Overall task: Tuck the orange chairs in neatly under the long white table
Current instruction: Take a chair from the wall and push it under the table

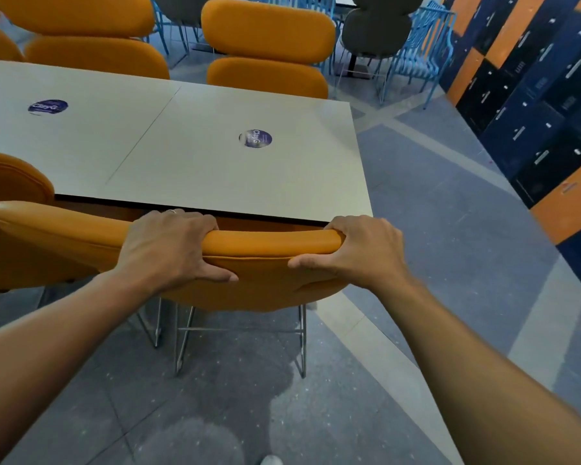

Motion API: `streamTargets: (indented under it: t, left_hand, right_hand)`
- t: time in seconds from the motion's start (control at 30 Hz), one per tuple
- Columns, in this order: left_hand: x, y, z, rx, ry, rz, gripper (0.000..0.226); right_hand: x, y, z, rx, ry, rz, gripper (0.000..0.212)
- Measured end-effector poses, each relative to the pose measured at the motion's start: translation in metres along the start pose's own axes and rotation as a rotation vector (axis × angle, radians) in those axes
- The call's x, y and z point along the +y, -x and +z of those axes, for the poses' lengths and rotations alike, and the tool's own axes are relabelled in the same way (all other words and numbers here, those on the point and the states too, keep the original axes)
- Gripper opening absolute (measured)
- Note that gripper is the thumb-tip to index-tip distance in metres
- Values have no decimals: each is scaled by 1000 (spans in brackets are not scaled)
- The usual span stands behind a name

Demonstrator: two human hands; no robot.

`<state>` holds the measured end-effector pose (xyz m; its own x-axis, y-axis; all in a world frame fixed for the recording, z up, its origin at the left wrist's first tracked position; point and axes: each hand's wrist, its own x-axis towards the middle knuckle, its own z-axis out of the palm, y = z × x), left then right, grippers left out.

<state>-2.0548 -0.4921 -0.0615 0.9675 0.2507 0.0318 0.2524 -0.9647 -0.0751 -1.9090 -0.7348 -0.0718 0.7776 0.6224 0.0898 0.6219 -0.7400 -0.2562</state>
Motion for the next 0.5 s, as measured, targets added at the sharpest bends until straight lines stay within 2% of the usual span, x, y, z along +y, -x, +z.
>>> streamTargets:
  t: [0.2,0.33,0.43,0.5]
  left_hand:
    - [-7,2,-1,-12,12,31,84]
    - [-21,5,3,-10,25,86,89]
    - [-32,11,4,-9,38,120,90]
    - [-36,14,3,-14,41,133,89]
  right_hand:
    - [-6,6,2,20,13,34,91]
    - [-17,16,6,70,-9,37,106]
    - [-28,26,10,73,13,43,97]
    - [-34,30,11,79,14,45,100]
